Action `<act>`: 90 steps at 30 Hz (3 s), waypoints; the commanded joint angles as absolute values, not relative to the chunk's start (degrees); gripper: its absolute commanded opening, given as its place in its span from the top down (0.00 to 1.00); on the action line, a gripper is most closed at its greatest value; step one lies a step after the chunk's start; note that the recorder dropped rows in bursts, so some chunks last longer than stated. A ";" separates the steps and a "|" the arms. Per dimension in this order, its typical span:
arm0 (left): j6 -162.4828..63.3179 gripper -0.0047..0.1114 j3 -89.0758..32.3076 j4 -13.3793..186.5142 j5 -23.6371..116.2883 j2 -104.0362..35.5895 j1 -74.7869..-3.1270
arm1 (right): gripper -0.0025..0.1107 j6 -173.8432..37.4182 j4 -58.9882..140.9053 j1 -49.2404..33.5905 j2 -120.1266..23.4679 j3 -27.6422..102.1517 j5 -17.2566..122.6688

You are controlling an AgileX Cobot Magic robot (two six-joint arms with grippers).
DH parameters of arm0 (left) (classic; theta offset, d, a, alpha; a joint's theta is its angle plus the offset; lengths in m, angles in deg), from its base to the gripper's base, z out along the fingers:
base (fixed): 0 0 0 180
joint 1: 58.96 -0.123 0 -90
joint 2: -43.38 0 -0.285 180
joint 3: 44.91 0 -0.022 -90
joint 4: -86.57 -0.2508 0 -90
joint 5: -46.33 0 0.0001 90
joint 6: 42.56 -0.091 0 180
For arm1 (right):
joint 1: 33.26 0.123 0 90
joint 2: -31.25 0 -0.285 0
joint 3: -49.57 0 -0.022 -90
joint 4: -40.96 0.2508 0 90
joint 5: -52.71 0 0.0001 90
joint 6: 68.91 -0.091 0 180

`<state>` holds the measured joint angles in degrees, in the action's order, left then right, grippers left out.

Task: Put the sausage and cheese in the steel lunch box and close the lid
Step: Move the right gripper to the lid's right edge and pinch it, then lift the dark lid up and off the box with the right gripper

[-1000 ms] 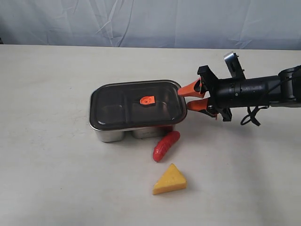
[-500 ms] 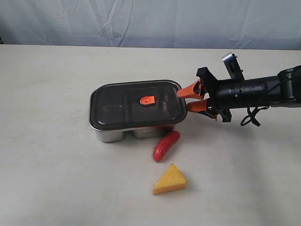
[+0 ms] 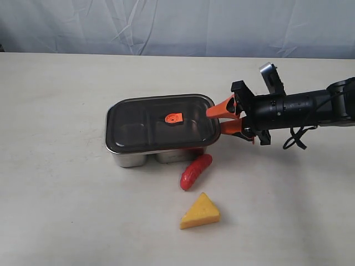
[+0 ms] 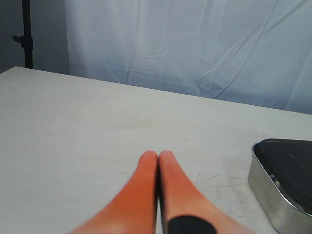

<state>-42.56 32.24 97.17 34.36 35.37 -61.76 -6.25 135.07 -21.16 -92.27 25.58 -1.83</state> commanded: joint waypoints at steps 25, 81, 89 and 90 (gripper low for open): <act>-42.56 0.96 32.31 97.65 35.17 35.59 -61.72 | 0.60 -8.04 130.94 -21.13 -92.31 25.79 -5.80; -42.56 0.96 32.31 97.65 35.17 35.59 -61.72 | 0.99 -4.21 139.19 -21.25 -92.07 25.79 -14.30; -42.56 0.96 32.31 97.65 35.17 35.59 -61.72 | 0.99 -2.03 140.91 -21.25 -91.22 25.79 -14.08; -42.56 0.96 32.31 97.65 35.17 35.59 -61.72 | 0.99 -1.52 140.91 -21.25 -90.67 25.79 -13.66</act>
